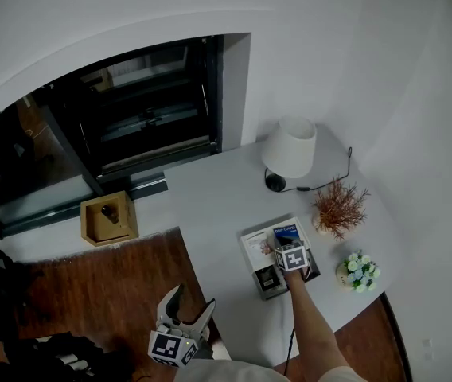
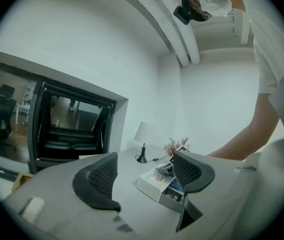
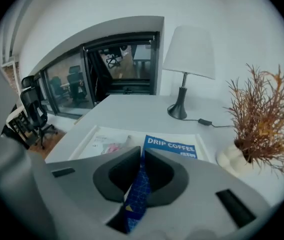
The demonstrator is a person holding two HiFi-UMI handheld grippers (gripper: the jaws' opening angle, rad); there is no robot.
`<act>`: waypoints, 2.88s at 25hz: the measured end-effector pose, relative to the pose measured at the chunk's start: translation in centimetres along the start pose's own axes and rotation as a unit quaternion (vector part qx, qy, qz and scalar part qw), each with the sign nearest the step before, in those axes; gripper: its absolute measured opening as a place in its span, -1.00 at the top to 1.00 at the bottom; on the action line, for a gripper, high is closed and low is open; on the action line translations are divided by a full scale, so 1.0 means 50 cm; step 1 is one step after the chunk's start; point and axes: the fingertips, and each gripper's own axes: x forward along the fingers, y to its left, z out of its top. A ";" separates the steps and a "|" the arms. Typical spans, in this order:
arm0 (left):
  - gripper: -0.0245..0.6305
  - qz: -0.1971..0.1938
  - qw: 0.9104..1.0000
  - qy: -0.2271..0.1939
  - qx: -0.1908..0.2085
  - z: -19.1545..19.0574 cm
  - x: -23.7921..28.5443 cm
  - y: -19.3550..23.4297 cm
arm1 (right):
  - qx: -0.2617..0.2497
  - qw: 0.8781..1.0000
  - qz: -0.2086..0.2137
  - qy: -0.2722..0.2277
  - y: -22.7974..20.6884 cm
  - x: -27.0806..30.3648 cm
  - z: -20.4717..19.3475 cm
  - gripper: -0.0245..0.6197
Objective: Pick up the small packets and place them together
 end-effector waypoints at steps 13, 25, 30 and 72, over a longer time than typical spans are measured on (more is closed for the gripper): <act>-0.12 -0.017 1.000 -0.012 0.000 0.009 0.015 -0.024 | 0.037 0.982 0.005 -0.186 0.005 -0.175 0.097 0.77; -0.12 -0.067 0.997 -0.027 0.014 0.030 0.039 -0.092 | 0.017 0.912 0.016 -0.410 0.134 -0.637 0.099 -0.37; -0.12 -0.088 0.996 -0.027 0.018 0.023 0.036 -0.132 | 0.070 0.898 -0.071 -0.429 0.129 -0.692 0.028 -0.37; -0.15 -0.115 0.991 -0.045 0.046 0.036 -0.013 -0.178 | 0.068 0.920 -0.107 -0.371 0.170 -0.744 -0.076 0.20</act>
